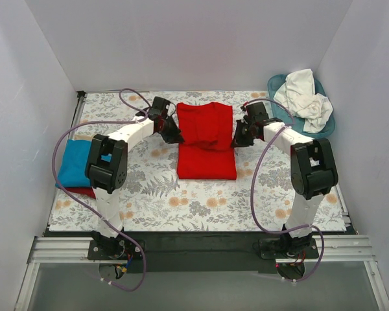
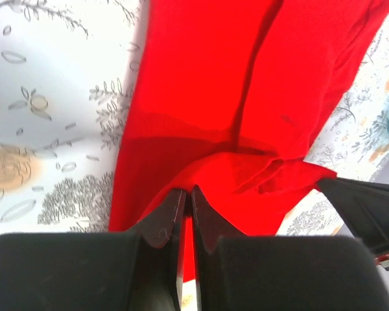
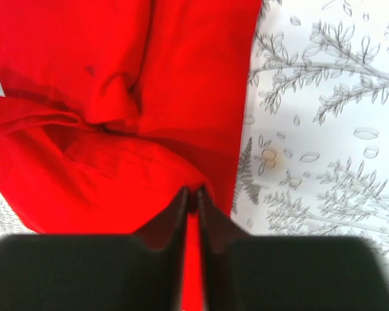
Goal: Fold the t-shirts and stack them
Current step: Fold the tshirt
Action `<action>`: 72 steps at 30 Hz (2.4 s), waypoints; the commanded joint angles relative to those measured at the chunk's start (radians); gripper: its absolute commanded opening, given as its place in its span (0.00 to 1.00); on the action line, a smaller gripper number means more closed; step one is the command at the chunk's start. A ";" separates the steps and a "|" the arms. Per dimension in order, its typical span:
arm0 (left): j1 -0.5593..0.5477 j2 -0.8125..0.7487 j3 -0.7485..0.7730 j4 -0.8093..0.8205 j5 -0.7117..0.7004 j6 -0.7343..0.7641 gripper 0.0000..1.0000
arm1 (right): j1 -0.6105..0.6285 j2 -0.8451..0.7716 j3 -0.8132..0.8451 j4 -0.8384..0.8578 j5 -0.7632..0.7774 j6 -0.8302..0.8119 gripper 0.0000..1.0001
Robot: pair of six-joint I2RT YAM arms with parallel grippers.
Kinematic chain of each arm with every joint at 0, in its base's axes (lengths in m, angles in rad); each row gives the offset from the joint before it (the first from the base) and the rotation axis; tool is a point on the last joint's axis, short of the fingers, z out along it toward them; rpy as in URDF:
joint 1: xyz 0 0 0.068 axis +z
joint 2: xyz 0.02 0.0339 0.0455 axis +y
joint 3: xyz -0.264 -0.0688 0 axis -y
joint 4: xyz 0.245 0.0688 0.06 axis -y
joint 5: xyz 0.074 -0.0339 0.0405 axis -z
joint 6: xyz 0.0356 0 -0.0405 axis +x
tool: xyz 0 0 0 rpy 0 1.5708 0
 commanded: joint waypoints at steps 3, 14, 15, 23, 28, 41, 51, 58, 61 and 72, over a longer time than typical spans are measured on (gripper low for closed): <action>0.044 0.019 0.049 0.000 0.043 0.036 0.31 | -0.027 0.040 0.094 0.033 -0.059 -0.004 0.39; 0.060 -0.192 -0.065 -0.011 0.001 0.065 0.35 | 0.028 -0.155 0.004 0.029 -0.027 -0.018 0.54; 0.032 -0.215 -0.089 -0.002 0.005 0.057 0.30 | 0.045 -0.164 -0.017 0.032 -0.024 -0.017 0.54; -0.097 -0.197 -0.226 0.116 0.093 -0.018 0.00 | 0.154 -0.057 -0.004 0.090 -0.098 0.006 0.41; -0.126 -0.165 -0.296 0.229 0.150 -0.061 0.00 | 0.145 0.110 0.133 0.101 -0.193 -0.009 0.35; -0.124 -0.146 -0.494 0.291 0.106 -0.122 0.00 | 0.034 0.383 0.334 0.148 -0.401 0.126 0.32; -0.124 -0.284 -0.596 0.265 0.064 -0.105 0.00 | 0.014 0.353 0.321 0.159 -0.404 0.125 0.33; -0.121 -0.382 -0.668 0.216 0.028 -0.090 0.00 | 0.009 0.343 0.318 0.158 -0.409 0.122 0.33; -0.114 -0.407 -0.692 0.211 0.021 -0.090 0.00 | 0.009 0.336 0.326 0.156 -0.421 0.122 0.33; -0.094 -0.519 -0.660 0.136 -0.067 -0.088 0.19 | 0.009 0.166 0.265 0.124 -0.413 0.105 0.39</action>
